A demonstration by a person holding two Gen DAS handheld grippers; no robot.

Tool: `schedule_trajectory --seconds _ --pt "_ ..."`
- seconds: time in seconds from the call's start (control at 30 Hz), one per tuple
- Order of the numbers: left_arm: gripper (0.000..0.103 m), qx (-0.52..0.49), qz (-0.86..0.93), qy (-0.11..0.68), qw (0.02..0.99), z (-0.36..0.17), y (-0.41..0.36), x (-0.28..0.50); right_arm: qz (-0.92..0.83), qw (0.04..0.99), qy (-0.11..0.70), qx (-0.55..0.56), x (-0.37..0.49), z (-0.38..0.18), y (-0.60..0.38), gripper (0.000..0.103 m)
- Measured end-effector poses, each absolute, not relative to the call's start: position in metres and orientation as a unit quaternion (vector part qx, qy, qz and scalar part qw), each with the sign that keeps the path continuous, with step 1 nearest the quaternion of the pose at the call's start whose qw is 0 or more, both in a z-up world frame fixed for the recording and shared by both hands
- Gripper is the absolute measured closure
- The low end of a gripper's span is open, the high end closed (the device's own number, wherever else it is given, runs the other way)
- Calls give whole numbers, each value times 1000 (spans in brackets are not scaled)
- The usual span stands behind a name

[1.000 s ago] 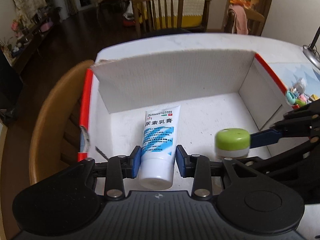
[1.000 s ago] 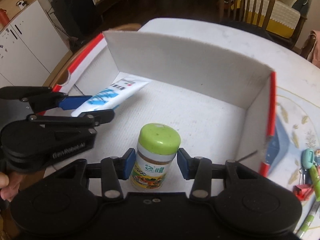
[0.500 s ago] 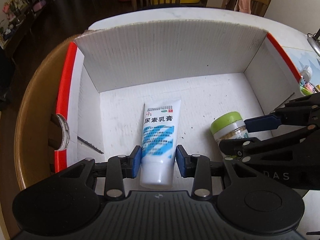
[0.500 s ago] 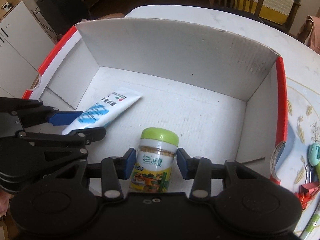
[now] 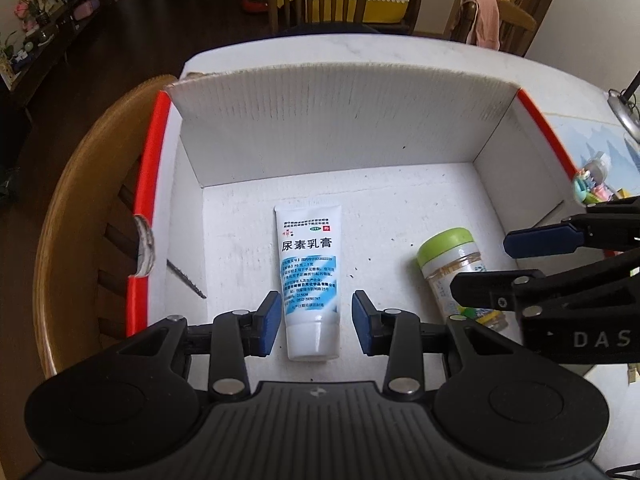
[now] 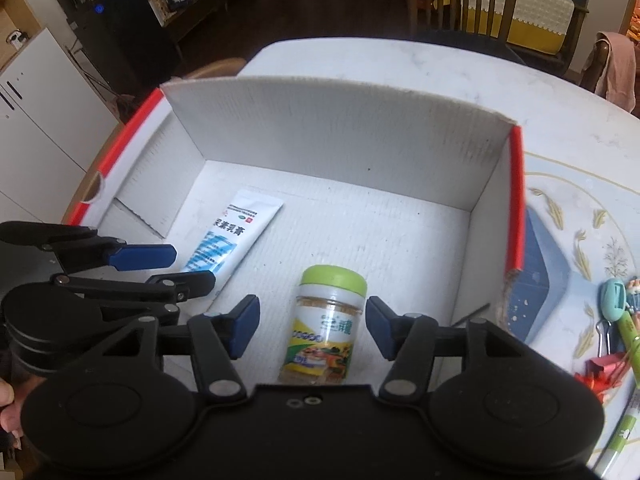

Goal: Organize rigid objects
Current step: 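Open the left tool to drop the tube while the right tool releases the jar into the box, then withdraw both tools from the box back toward the remaining items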

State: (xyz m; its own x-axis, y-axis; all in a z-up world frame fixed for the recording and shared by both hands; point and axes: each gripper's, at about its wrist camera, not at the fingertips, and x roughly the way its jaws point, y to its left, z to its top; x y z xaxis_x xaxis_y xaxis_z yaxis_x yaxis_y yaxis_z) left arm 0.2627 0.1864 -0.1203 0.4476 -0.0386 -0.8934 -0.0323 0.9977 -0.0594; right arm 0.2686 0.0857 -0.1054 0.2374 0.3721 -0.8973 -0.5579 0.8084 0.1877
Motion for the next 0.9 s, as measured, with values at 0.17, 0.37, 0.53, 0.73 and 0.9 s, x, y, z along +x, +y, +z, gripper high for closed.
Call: schedule_trajectory --seconds 0.17,0.37,0.53,0.73,0.9 --pt "58 -34 -3 510 860 -105 181 250 309 786 530 -74 260 -90 76 44" --pt "56 -34 -5 494 869 -85 175 235 323 793 513 -60 245 -69 62 42" --pt "43 -34 -7 475 879 -70 169 220 331 801 496 -52 231 -53 48 40" --pt "41 -35 -11 461 887 -54 159 203 338 810 478 -39 217 -40 31 38" --pt "38 -35 -11 448 893 -41 146 190 347 817 461 -25 205 -29 13 29"
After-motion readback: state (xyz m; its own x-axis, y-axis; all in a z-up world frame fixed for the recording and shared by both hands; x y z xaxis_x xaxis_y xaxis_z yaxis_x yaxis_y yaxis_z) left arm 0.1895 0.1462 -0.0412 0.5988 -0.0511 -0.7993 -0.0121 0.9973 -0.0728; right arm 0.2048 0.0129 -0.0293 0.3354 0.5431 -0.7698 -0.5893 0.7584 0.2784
